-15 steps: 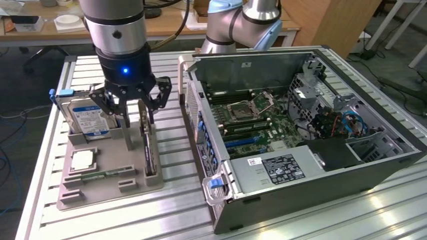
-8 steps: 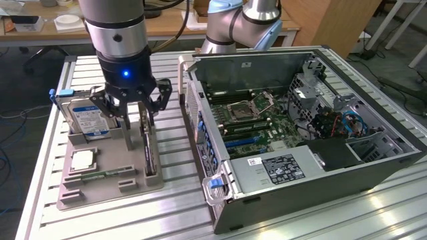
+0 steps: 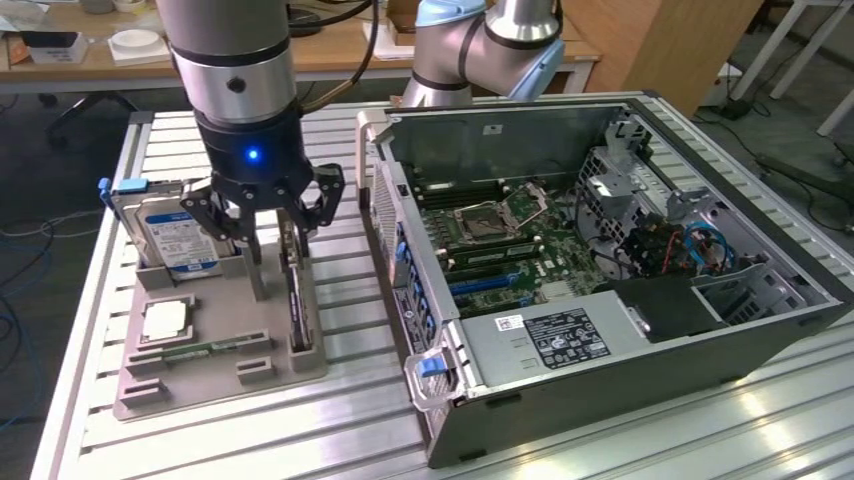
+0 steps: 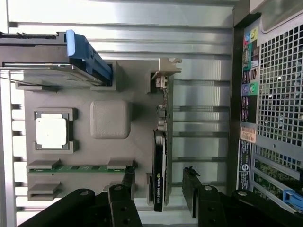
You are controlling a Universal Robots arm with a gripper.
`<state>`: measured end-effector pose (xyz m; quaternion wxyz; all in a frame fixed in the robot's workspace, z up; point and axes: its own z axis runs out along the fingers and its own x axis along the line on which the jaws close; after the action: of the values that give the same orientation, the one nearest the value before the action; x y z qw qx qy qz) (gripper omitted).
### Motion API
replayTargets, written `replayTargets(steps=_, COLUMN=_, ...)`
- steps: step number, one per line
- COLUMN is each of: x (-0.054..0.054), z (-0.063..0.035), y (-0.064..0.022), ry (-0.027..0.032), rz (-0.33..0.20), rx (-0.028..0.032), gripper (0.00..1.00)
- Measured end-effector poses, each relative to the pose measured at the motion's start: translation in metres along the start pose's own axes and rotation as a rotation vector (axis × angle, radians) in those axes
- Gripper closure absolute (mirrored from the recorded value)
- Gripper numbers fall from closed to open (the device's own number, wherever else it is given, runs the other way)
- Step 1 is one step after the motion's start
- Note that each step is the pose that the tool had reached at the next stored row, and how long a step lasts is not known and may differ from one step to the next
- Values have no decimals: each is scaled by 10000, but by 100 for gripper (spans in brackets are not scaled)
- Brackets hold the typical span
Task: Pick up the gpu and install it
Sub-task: 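Pick up the gpu and move the gpu toward the slot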
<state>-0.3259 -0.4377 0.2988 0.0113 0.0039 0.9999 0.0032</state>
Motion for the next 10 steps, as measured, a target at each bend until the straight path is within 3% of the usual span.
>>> replayTargets(steps=10, x=-5, z=42, y=-7, ry=0, rz=-1, rx=0, gripper=47)
